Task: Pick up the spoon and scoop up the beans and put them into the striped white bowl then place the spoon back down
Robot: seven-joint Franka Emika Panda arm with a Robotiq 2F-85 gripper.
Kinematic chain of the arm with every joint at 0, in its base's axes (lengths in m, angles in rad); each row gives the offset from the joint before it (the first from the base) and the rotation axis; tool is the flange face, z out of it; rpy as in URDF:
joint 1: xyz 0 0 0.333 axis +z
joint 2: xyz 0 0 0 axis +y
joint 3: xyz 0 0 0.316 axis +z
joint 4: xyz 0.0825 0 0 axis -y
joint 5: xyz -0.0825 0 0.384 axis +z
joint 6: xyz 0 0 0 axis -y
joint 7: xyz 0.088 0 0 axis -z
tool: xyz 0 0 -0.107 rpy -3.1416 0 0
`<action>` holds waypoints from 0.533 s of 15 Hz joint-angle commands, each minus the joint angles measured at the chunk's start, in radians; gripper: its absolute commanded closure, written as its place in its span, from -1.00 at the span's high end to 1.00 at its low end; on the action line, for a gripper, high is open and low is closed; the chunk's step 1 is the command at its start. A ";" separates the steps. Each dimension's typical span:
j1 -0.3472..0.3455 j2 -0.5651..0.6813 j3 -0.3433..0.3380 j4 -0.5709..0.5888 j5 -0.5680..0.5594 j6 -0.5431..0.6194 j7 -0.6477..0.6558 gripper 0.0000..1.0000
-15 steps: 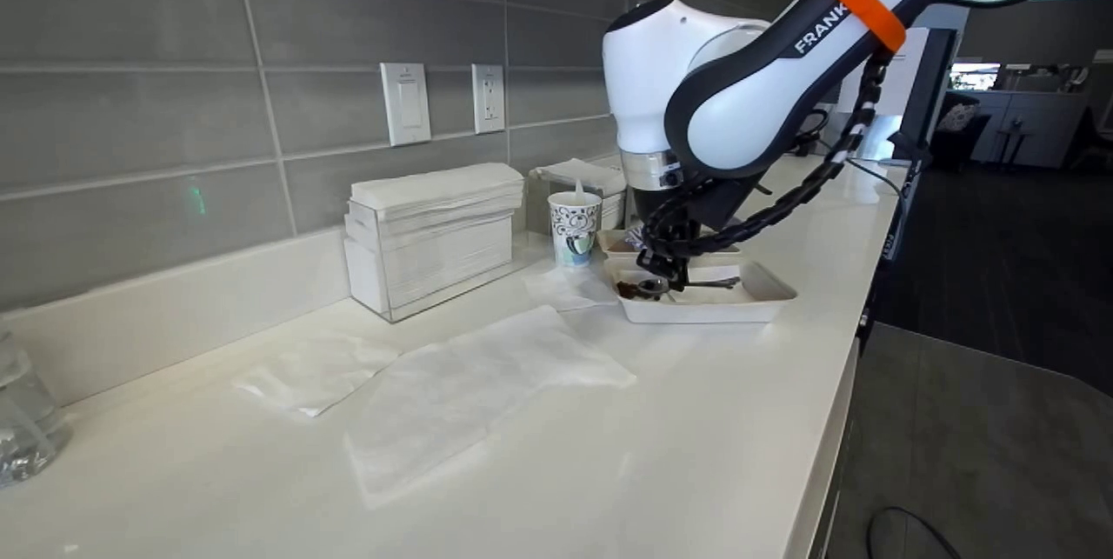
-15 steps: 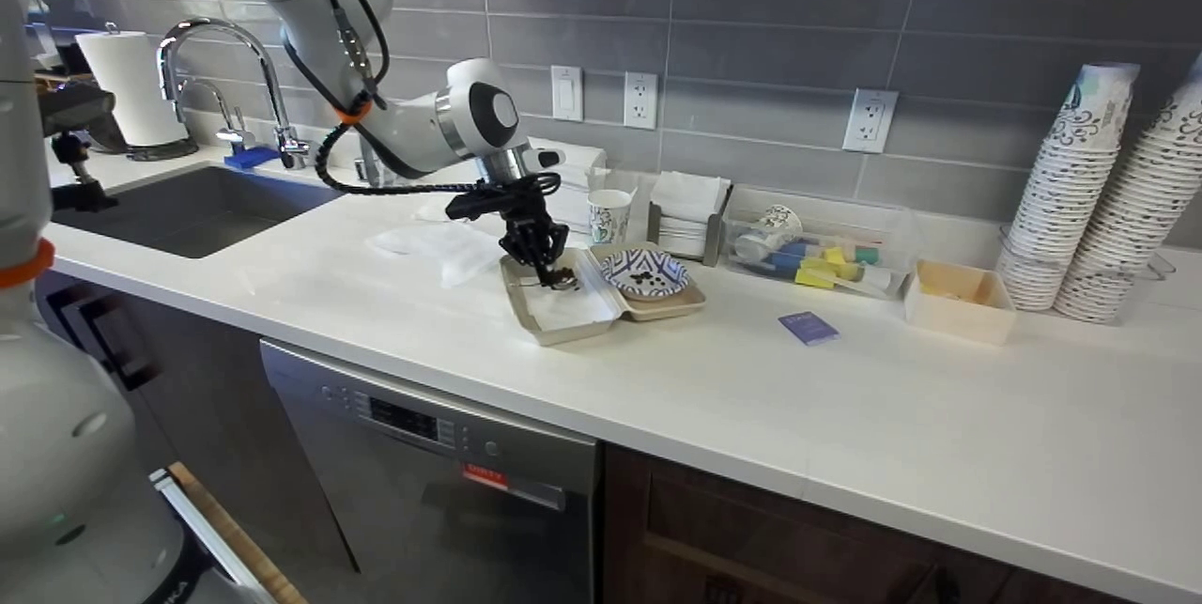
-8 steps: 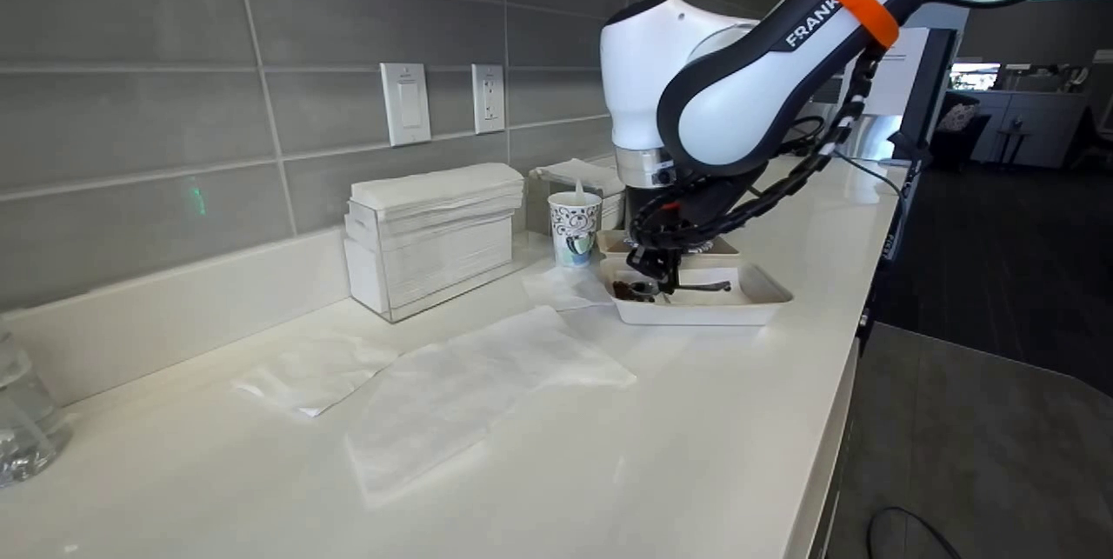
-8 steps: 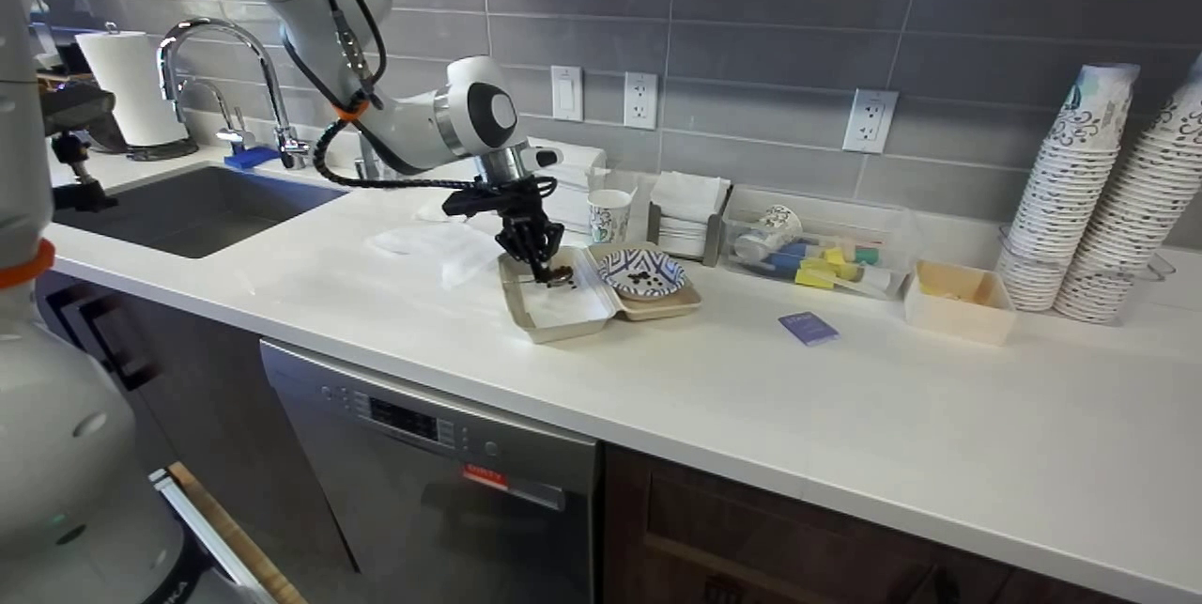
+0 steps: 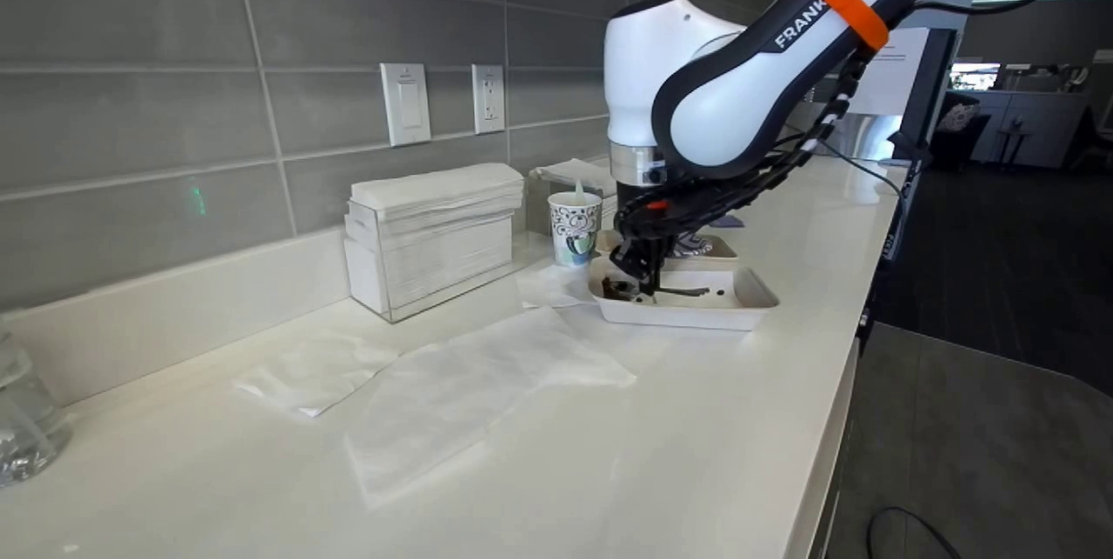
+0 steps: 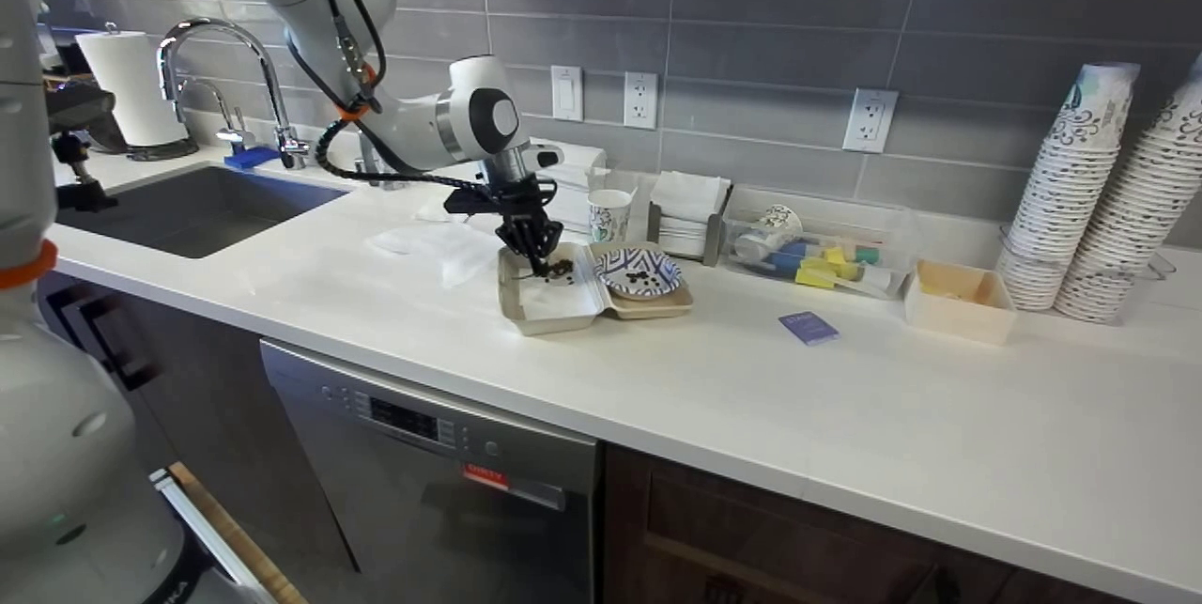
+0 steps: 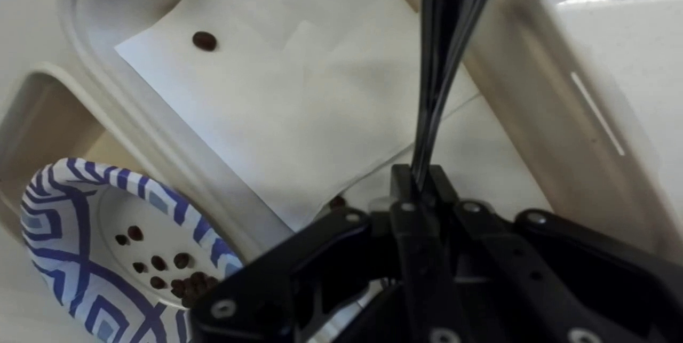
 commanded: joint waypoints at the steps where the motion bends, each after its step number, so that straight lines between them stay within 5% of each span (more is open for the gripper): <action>1: -0.002 0.030 -0.004 0.009 0.048 0.062 -0.026 -0.96; 8: -0.027 0.025 0.005 -0.019 0.163 0.163 -0.117 -0.96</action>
